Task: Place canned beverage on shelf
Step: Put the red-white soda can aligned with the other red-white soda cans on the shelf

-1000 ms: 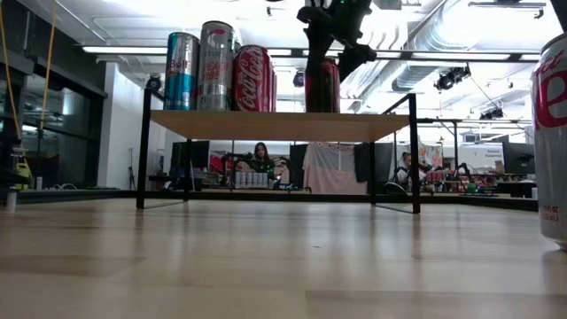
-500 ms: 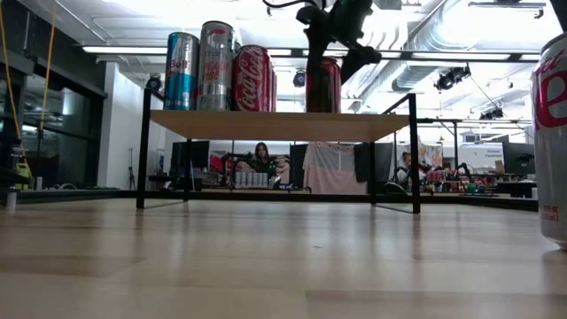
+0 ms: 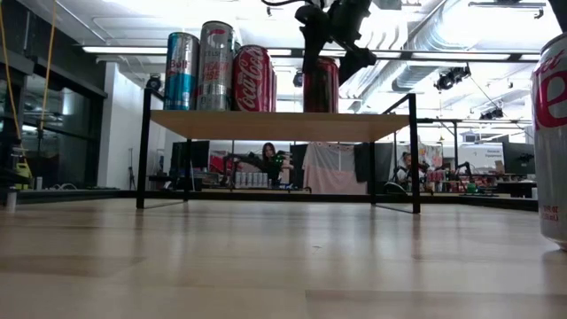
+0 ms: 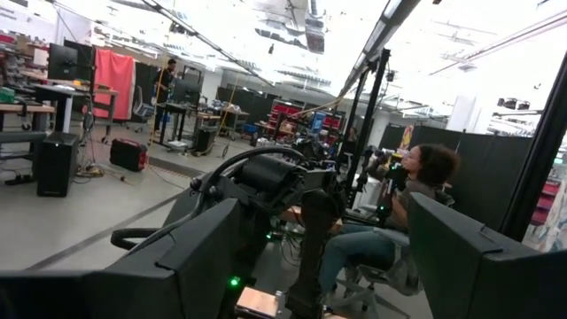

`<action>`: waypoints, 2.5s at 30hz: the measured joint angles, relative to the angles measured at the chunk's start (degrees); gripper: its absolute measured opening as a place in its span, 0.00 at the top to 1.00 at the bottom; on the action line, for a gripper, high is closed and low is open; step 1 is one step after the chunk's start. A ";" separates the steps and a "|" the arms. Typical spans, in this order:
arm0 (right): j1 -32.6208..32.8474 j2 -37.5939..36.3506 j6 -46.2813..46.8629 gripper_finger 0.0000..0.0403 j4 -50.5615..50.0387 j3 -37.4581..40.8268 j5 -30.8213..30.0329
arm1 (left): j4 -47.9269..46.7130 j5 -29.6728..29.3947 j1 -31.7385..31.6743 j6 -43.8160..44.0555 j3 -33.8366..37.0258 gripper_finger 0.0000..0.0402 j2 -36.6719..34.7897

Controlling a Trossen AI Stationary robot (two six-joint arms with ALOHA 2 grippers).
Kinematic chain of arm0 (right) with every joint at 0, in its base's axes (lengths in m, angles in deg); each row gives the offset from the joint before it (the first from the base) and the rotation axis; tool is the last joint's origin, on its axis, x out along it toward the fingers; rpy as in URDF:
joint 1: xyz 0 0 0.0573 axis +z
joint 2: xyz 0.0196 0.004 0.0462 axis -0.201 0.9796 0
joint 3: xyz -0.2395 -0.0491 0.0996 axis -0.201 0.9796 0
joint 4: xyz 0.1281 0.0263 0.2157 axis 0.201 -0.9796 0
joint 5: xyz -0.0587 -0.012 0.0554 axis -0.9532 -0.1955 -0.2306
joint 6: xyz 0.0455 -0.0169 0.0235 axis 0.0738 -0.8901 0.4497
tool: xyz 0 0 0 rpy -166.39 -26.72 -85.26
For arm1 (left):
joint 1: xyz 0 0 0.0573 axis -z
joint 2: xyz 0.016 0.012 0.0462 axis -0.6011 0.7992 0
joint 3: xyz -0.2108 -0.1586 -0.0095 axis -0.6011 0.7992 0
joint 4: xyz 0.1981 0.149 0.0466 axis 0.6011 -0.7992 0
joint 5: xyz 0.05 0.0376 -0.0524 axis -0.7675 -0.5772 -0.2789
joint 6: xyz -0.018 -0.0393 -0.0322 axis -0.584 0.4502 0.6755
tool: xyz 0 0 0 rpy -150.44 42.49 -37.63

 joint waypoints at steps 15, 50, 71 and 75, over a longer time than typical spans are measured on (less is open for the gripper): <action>-2.55 -1.60 -22.86 0.07 -7.68 -7.40 4.17 | 0.13 0.00 -0.01 -1.05 -0.02 0.35 -0.09; -5.24 5.95 -73.07 0.07 -12.61 -15.41 12.87 | 0.32 0.00 0.01 -0.87 -0.02 0.35 -0.11; -4.47 7.23 -58.08 0.31 -13.08 -15.39 11.65 | -0.07 0.02 0.01 -0.94 -0.02 0.35 -0.13; -4.39 7.19 -42.75 0.29 -12.74 -15.45 7.94 | -0.07 0.02 0.01 -0.96 -0.02 0.35 -0.13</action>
